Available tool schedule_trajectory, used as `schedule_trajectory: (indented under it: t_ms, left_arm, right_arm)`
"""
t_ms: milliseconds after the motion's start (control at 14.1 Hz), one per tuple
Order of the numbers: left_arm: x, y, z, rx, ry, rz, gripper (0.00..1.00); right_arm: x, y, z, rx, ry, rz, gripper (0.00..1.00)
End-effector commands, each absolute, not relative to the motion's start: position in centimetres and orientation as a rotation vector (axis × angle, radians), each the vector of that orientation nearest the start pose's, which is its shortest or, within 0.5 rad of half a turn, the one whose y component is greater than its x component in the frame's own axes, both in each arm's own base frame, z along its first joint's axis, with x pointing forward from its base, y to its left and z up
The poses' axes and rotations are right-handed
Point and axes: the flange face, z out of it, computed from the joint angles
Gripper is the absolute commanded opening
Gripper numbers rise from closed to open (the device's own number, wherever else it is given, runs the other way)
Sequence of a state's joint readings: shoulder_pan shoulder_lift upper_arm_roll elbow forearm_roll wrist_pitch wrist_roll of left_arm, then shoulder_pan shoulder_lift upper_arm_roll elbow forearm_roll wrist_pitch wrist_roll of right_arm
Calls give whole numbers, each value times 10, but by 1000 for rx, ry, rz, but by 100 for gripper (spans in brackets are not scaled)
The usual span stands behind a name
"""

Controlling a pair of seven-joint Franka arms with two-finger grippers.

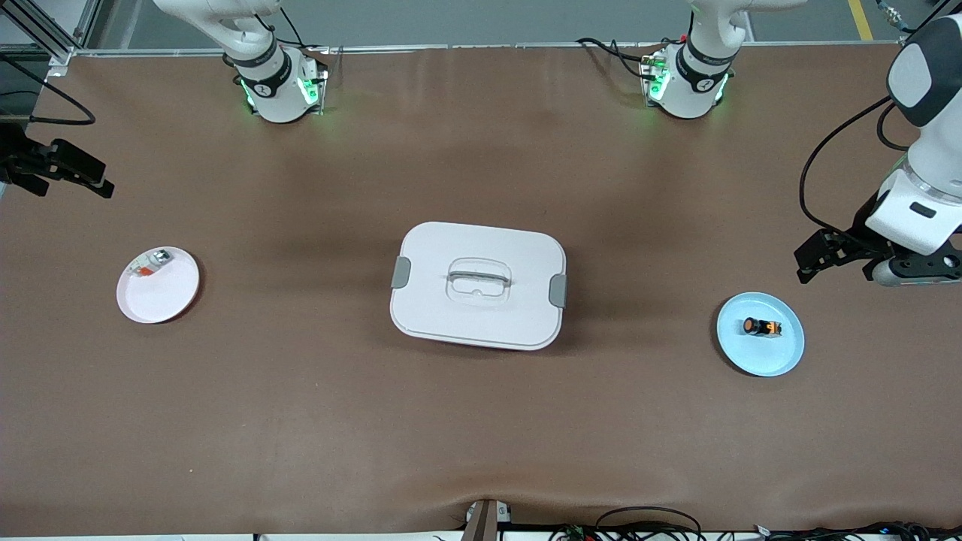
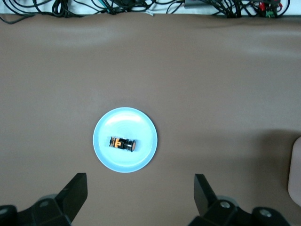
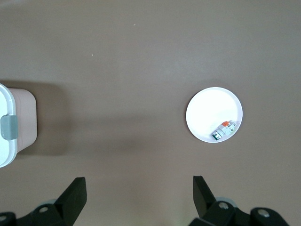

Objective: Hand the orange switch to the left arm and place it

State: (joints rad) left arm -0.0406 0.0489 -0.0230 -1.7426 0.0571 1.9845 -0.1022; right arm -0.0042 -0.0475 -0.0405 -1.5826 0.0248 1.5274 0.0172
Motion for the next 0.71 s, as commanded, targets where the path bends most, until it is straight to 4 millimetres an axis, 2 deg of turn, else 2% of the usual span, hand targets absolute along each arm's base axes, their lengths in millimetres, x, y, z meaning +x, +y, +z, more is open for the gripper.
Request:
schedule_trajectory:
  t_ms: [0,213,426,639]
  left_arm:
    - [582,-34,562,-3110,-5,-221,100]
    - [570,-36,568,-3110,2,-149,100]
    - [557,-36,585,-3110,2,-135,100]
    - [550,-34,612,-3109,4,-89,100]
  right_arm:
    - [528,-21,646,-3101,116,5,100]
    - [528,-19,646,-3101,112,5,100]
    - [528,-21,646,-3101,114,0,100]
    - [528,-21,646,-3101,114,4,100]
